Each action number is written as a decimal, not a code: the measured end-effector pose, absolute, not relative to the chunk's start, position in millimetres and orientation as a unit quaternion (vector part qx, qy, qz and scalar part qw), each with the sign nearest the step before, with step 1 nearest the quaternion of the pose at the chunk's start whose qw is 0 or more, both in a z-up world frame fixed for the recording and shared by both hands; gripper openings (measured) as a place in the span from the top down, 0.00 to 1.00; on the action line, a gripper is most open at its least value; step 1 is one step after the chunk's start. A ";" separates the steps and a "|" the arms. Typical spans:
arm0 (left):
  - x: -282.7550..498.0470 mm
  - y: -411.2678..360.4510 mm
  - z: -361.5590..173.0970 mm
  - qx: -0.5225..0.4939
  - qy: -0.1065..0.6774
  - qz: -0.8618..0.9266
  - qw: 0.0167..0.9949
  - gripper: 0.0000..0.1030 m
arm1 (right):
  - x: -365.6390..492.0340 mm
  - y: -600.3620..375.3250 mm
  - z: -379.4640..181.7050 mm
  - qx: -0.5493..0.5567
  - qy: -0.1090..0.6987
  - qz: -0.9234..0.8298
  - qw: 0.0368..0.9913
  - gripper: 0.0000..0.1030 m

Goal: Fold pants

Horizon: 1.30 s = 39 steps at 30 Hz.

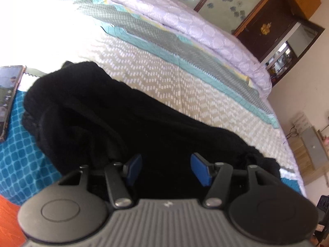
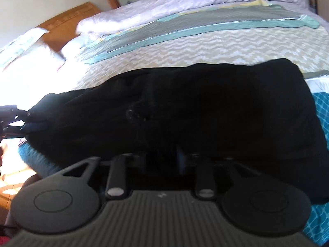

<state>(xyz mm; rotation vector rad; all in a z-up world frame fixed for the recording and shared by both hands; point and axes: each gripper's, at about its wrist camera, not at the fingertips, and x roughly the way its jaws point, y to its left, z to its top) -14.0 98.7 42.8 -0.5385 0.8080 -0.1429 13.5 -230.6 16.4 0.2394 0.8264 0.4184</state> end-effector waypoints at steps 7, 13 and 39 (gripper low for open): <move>-45.0 147.1 53.1 -0.311 0.336 -0.029 0.889 0.43 | 6.7 -243.4 56.5 0.144 0.325 0.214 0.910 0.67; -62.1 185.4 41.1 -0.359 0.330 0.048 0.872 0.37 | 44.5 -217.9 -3.2 0.131 0.411 0.175 0.885 0.81; -8.2 201.2 -23.5 -0.437 0.318 0.031 0.841 0.81 | 81.0 -55.5 -19.3 0.165 0.450 0.294 0.827 0.90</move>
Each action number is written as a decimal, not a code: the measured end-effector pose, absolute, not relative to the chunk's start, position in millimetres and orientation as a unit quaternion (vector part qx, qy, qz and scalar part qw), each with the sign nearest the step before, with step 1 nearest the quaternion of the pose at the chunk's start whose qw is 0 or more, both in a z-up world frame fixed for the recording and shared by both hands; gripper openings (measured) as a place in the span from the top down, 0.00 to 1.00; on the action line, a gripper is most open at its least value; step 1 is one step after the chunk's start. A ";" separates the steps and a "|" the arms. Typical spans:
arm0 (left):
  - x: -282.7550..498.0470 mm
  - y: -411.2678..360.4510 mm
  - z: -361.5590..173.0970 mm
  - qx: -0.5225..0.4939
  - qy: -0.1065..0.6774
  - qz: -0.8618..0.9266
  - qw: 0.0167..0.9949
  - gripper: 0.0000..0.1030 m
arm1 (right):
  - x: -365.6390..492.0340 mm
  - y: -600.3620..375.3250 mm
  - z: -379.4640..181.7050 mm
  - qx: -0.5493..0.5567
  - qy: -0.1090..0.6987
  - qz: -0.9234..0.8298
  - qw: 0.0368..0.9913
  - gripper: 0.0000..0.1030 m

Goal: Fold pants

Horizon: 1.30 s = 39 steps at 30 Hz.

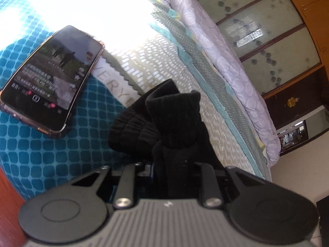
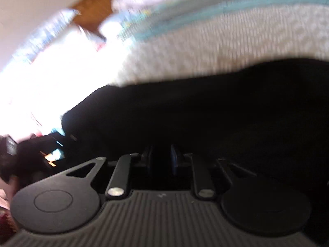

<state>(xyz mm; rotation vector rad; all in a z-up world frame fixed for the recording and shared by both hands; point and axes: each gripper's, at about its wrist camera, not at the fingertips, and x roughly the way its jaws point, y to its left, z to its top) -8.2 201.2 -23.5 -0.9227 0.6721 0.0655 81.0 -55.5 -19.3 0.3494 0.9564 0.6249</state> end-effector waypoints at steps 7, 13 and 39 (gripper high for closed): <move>-5.7 133.9 49.4 -0.294 0.266 -0.057 0.916 0.82 | 75.3 -88.0 -7.5 0.235 0.461 0.285 0.807 0.84; -1.0 21.7 84.8 -0.098 0.255 -0.187 0.944 0.81 | 44.5 -180.1 23.4 0.314 0.384 0.228 0.838 0.84; 51.3 -17.7 78.6 -0.222 0.343 -0.277 0.870 0.58 | 18.7 -215.6 -0.9 0.279 0.428 0.199 0.836 0.97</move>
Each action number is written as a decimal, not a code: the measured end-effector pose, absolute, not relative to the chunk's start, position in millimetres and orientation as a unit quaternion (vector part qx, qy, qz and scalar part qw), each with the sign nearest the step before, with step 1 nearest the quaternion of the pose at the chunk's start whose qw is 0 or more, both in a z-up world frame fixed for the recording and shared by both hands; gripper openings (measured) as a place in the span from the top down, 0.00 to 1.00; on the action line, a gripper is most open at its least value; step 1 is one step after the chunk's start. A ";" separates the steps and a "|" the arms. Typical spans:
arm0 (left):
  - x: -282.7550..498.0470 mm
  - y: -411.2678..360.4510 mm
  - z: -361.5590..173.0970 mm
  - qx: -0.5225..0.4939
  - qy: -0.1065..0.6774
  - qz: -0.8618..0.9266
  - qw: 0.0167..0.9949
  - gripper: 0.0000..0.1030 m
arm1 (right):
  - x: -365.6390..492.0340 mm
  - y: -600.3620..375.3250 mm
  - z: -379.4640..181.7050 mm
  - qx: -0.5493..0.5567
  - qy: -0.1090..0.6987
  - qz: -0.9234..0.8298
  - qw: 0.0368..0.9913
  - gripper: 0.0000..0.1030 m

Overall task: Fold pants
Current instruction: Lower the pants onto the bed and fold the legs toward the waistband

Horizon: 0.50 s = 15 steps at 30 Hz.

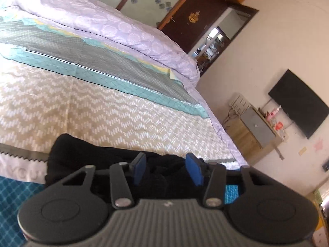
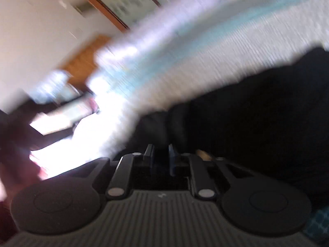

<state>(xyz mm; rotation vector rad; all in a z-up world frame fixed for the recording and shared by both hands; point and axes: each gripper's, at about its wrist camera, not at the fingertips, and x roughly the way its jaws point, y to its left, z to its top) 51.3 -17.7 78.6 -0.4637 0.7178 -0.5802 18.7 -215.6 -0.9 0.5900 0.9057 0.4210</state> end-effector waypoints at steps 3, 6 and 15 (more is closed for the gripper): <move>56.6 -44.9 68.3 -0.197 0.355 -0.292 0.866 0.58 | 11.8 -247.9 4.7 0.358 0.403 0.194 0.820 0.92; 63.6 -65.9 54.2 -0.191 0.372 -0.299 0.858 0.58 | -14.6 -284.7 35.3 0.350 0.334 0.173 0.858 0.65; 88.0 -104.9 -14.2 -0.109 0.439 -0.251 0.856 0.75 | -61.3 -394.9 20.1 0.356 0.300 -0.045 0.884 0.48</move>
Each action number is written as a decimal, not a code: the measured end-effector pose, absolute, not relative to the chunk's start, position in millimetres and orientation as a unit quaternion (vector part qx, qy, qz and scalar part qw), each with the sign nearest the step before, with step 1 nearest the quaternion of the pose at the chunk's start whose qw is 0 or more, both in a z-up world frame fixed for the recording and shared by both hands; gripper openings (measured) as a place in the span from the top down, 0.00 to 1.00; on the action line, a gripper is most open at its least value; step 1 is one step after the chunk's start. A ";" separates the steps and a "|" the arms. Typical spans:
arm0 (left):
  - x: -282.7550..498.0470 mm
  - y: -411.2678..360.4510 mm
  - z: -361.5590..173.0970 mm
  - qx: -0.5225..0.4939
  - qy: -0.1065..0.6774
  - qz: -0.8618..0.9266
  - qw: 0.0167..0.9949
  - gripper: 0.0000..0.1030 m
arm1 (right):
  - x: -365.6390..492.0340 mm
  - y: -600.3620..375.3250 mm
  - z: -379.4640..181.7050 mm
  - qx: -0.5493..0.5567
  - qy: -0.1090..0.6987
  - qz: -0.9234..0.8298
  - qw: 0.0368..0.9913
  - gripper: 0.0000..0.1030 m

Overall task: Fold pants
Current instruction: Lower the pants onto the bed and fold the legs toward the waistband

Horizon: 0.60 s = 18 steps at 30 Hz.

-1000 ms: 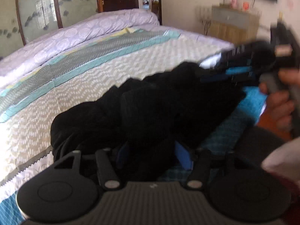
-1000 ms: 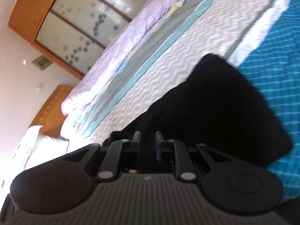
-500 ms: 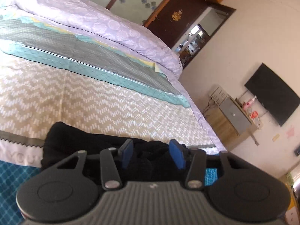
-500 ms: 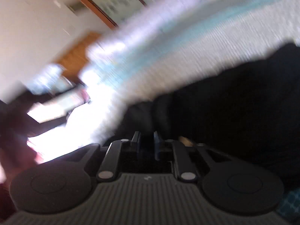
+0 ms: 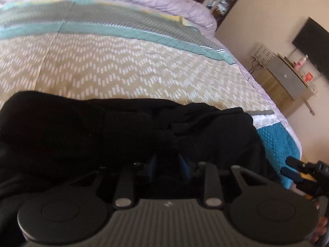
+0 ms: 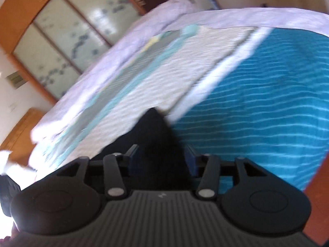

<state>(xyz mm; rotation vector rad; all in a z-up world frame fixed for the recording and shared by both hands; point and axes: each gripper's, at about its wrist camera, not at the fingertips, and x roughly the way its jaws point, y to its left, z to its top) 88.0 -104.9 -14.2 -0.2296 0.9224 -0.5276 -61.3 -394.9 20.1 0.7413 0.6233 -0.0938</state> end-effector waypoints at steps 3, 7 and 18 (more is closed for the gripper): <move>85.8 -111.1 -10.0 -0.093 0.444 -0.238 0.859 0.75 | -53.0 -387.7 2.7 0.376 0.324 -0.017 0.868 0.48; 83.2 -106.5 2.4 -0.107 0.456 -0.238 0.851 0.71 | -37.7 -360.2 -2.4 0.327 0.354 -0.004 0.876 0.56; 71.9 -100.1 103.6 -0.154 0.418 -0.300 0.844 0.01 | -37.7 -244.3 91.6 0.221 0.268 0.145 0.926 0.85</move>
